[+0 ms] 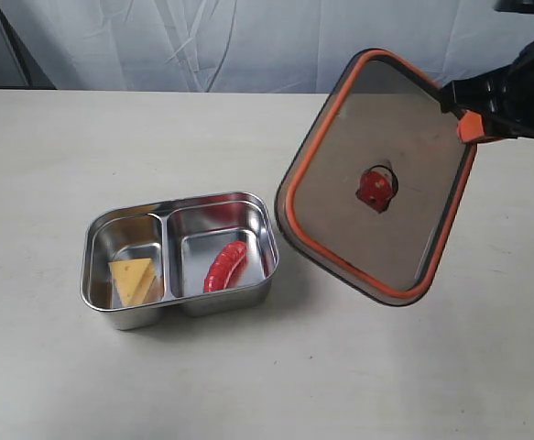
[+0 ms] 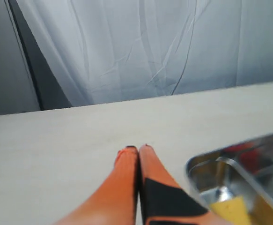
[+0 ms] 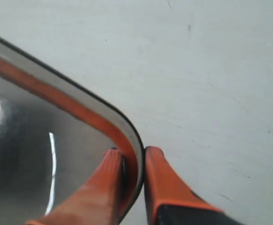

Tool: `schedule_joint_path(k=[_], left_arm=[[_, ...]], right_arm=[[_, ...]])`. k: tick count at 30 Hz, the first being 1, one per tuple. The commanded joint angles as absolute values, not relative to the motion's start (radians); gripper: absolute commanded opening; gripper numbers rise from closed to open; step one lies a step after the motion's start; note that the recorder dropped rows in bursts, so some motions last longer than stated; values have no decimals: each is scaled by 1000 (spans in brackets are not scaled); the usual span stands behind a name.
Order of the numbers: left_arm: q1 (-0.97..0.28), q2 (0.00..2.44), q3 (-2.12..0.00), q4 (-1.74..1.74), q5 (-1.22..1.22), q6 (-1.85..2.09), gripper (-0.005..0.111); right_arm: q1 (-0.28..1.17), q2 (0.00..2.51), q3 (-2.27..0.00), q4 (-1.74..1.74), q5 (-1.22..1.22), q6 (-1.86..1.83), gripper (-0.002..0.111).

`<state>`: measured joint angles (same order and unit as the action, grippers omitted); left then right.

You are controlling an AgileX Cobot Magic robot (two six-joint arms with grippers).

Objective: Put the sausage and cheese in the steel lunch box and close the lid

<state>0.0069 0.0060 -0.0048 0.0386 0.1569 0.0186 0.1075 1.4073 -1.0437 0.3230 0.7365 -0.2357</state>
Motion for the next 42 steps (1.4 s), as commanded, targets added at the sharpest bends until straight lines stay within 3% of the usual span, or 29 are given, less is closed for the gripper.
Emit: schedule_joint_path(k=[1,11,15,23,25,31,32,42], left_arm=[[8,0,0,-309,37,-144,0],[8,0,0,-772,66,-154,0],[8,7,-146,-823,303,-57,0],[8,382,-347,-1365,710,576,0],[8,452,-368,-1387,766,613,6],[8,610,-410,-1406,818,679,52],[8,621,-411,-1412,829,691,56],[8,729,-413,-1430,904,759,57]], right_arm=[[100,1397,-1043,395,715,-291,0],[119,1403,-1043,570,714,-449,0],[201,1403,-1043,580,674,-518,0],[367,1403,-1043,596,610,-608,0],[392,1403,-1043,598,610,-614,0],[474,1423,-1043,598,599,-634,0],[486,1431,-1043,596,594,-634,0],[583,1472,-1043,594,545,-636,0]])
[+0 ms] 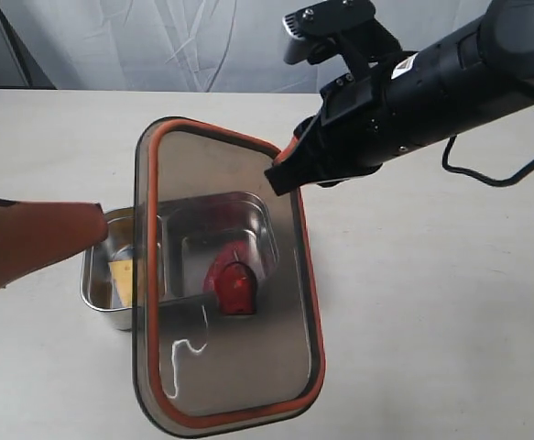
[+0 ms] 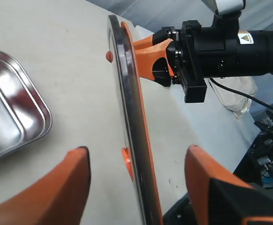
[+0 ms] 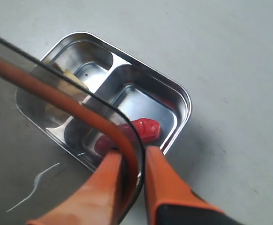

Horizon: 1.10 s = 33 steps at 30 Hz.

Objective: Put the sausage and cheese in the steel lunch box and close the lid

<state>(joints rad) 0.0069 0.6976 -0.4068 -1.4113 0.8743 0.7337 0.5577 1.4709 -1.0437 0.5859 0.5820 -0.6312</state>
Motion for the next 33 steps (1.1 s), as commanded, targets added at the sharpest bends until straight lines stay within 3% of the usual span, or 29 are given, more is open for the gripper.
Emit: schedule_joint_path(k=[1,25,29,33], left_arm=[[8,737,-413,-1433,914,768,57],[8,845,-413,-1449,942,812,57],[8,853,-413,-1449,942,812,42],[8,853,-413,-1449,942,820,9]], right_arm=[[587,1472,-1043,594,537,-636,0],[655,1472,-1043,664,464,-635,0],[665,1472,-1043,664,459,-635,0],[665,1472,-1043,664,459,-635,0]])
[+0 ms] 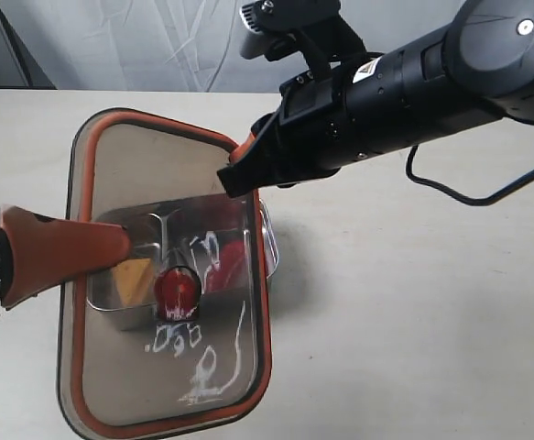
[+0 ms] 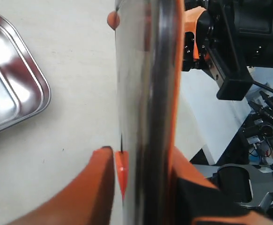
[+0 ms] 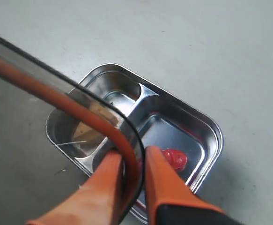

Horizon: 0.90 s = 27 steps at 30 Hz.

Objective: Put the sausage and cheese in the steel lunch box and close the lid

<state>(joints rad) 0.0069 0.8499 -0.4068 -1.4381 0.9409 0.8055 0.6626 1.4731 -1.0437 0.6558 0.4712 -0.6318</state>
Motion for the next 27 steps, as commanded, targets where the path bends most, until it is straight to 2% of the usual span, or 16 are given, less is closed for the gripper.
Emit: schedule_joint_path(k=[1,13,15,21,27], left_arm=[[8,853,-413,-1449,942,824,1],[8,853,-413,-1449,899,865,0],[8,853,-413,-1449,894,876,0],[8,853,-440,-1400,860,876,0],[8,853,-490,-1341,800,876,0]], right_arm=[[665,1472,-1043,664,459,-635,0],[665,1472,-1043,664,459,-633,2],[665,1472,-1043,664,459,-633,8],[665,1472,-1043,660,459,-633,42],[663,1470,-1043,658,449,-633,43]])
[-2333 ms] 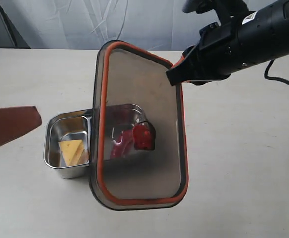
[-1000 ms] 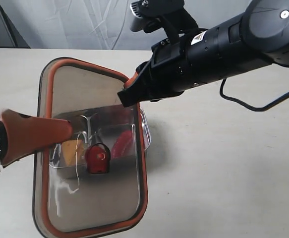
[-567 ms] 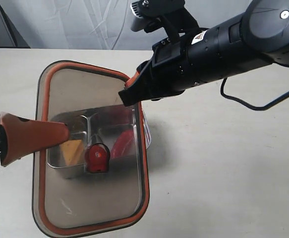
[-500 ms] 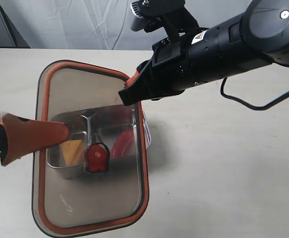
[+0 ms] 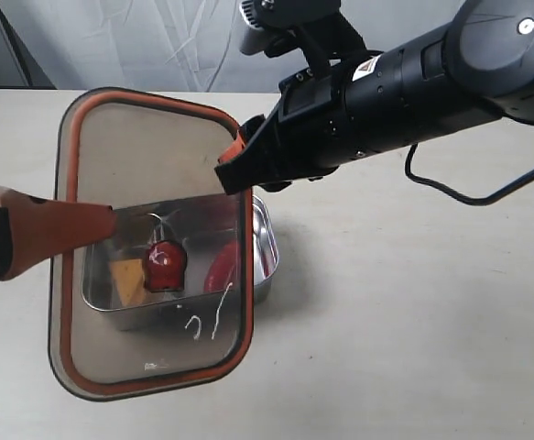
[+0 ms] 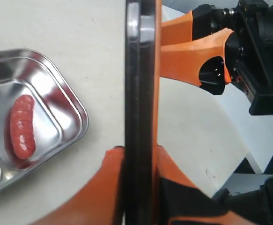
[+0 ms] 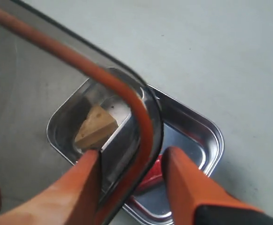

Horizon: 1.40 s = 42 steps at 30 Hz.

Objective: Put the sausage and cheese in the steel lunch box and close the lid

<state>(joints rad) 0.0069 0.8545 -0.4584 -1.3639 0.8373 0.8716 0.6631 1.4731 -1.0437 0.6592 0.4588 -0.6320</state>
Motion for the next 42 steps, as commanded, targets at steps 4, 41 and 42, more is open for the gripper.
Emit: schedule_joint_path(k=[4,41,42], left_arm=[[8,853,-524,-1263,752,861,0],[-210,897,-749,-214,468,656,0],[-227,907,-749,-148,459,599,0]], right_arm=[[663,1455,-1043,644,424,-633,43],[618,1261,-1043,479,570,-408,43],[618,1261,-1043,477,570,-408,43]])
